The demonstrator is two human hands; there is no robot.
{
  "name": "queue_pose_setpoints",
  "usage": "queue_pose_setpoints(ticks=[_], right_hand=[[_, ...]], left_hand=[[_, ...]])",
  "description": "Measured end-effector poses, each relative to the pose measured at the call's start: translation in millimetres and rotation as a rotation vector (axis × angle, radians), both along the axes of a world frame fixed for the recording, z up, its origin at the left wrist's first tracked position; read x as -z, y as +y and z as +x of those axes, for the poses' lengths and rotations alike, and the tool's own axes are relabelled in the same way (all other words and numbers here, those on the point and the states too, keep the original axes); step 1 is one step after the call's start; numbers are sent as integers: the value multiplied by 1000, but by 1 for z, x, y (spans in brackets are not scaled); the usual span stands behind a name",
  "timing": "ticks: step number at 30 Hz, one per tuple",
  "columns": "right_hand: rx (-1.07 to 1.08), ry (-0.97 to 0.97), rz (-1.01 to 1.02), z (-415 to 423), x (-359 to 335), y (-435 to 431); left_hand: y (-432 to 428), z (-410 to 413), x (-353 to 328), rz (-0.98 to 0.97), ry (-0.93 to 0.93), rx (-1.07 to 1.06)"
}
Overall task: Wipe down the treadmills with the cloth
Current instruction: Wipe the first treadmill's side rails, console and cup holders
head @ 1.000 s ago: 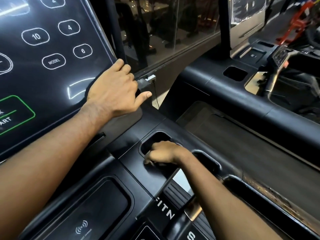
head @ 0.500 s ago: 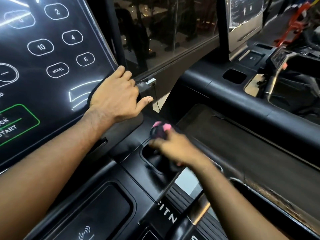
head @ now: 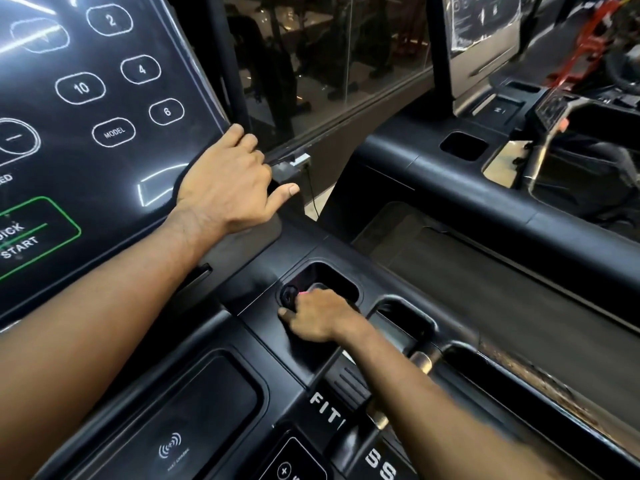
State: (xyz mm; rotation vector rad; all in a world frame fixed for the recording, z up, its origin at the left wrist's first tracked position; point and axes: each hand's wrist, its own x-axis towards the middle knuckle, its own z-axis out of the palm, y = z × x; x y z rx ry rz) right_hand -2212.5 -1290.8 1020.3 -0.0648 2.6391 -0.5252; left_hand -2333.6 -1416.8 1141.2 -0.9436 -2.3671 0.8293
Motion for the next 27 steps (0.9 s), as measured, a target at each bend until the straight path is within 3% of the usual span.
queue_pose_setpoints(ticks=[3,5,7,10,16,20,24,27], right_hand=[[6,163,117,16,-4,-10],[114,248,51,27,-3,-28],[100,245,5,30,5,-51],[-47,190,94,38,11,-66],[-91,210,105,104,-6,-8],[223,264,-19,107,-6,25],[778,553,-276,68,-8,82],[895,764,-367,48,-25,122]], left_hand=[[0,-2,1,4,12,5],[0,-4,2,17,11,0],[0,-6,2,9,9,-5],[0,-3,2,4,14,-2],[1,-1,0,3,10,1],[-1,0,2,8,15,-2],[0,0,1,0,20,-7],[-1,0,1,-12,11,-16]])
